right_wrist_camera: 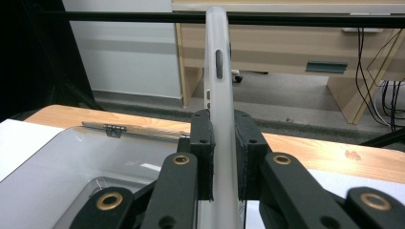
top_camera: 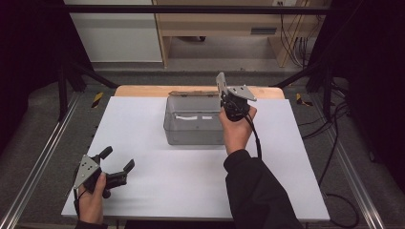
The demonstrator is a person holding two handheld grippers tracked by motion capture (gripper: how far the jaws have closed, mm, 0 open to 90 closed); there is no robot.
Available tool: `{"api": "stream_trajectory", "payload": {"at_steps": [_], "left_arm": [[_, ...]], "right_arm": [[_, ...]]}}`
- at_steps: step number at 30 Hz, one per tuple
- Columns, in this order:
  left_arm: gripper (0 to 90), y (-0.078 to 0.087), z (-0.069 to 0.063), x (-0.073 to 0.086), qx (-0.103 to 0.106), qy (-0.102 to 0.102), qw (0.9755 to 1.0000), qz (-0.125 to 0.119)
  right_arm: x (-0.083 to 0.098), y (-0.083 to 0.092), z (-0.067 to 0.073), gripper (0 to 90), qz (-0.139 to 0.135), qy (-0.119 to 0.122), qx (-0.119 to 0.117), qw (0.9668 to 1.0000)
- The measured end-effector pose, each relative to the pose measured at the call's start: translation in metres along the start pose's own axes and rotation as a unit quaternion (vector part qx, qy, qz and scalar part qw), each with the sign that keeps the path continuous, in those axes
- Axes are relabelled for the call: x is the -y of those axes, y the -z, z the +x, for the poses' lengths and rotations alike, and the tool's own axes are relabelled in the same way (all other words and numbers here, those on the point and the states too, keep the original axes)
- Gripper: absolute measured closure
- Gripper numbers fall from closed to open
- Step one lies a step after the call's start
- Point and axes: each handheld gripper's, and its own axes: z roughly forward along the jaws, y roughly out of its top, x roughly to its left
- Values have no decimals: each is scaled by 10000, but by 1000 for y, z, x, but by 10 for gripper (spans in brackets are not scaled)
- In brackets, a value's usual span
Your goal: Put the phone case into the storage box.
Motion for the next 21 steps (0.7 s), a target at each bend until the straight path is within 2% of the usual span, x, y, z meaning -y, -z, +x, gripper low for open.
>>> {"api": "stream_trajectory", "payload": {"at_steps": [12, 21], "left_arm": [[24, 0, 0, 0, -1, -20, 10000, 9], [24, 0, 0, 0, 7, -24, 10000, 11]], "right_arm": [[2, -1, 1, 806, -1, 11, -21, 10000], [14, -4, -5, 806, 119, -40, 43, 9999]]}}
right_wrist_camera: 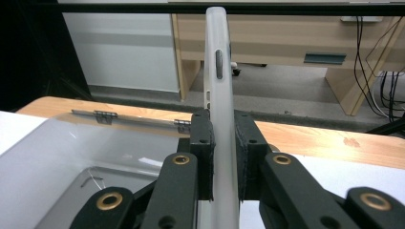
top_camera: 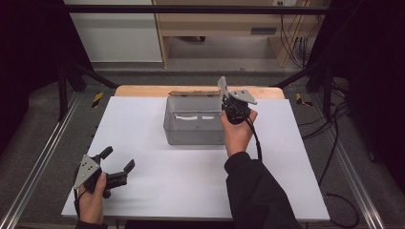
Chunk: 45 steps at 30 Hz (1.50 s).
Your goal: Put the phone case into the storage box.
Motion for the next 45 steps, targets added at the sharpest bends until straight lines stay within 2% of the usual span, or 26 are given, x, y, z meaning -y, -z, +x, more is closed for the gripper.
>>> {"api": "stream_trajectory", "payload": {"at_steps": [16, 29, 45], "left_arm": [[24, 0, 0, 0, 26, 3, 10000, 5], [24, -1, -1, 0, 29, 8, 10000, 11], [24, -1, -1, 0, 36, 9, 10000, 16]], "right_arm": [[16, -3, 0, 806, 38, 33, 54, 10000], [31, 0, 4, 806, -281, -52, 72, 9996], [43, -3, 12, 806, -102, 212, 227, 9995]]}}
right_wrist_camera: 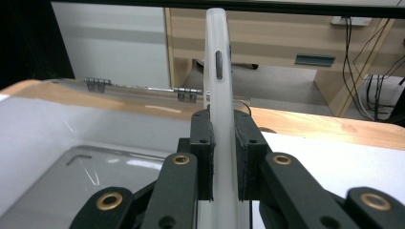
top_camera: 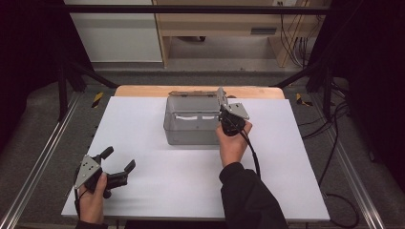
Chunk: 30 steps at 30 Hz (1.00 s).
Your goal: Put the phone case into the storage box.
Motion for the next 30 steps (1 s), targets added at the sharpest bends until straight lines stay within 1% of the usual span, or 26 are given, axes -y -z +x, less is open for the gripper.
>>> {"api": "stream_trajectory", "payload": {"at_steps": [9, 21, 26, 30], "left_arm": [[24, 0, 0, 0, 5, 5, 10000, 1], [24, 0, 0, 0, 5, 4, 10000, 2], [24, 0, 0, 0, 6, 4, 10000, 3], [24, 0, 0, 0, 4, 7, 10000, 5]], "right_arm": [[1, -1, 3, 805, 30, 131, 17, 9999], [3, -3, 5, 805, 65, 213, 64, 9997], [4, -4, 6, 805, 76, 306, 95, 9995], [4, -4, 6, 805, 83, 289, 101, 9995]]}}
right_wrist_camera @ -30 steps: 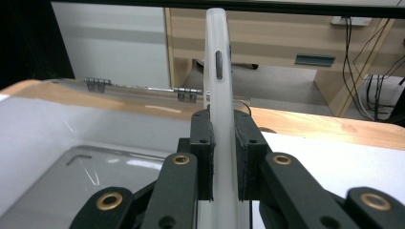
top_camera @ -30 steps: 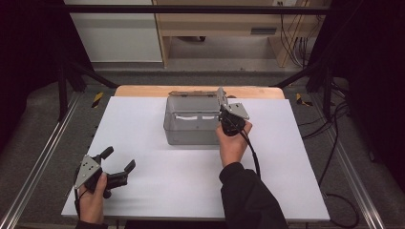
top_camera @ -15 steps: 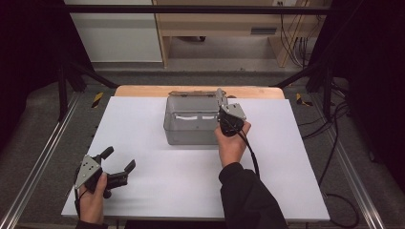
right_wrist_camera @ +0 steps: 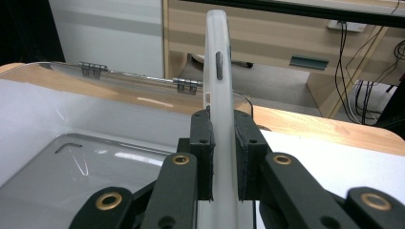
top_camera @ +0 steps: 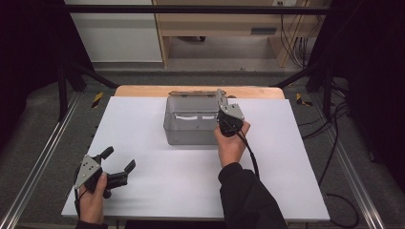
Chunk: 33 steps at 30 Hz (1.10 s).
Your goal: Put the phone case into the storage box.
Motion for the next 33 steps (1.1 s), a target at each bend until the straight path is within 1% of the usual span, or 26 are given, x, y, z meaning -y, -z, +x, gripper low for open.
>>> {"api": "stream_trajectory", "payload": {"at_steps": [33], "left_arm": [[24, 0, 0, 0, 11, -2, 10000, -4]], "right_arm": [[5, -2, 0, 808, 87, -62, -26, 9999]]}}
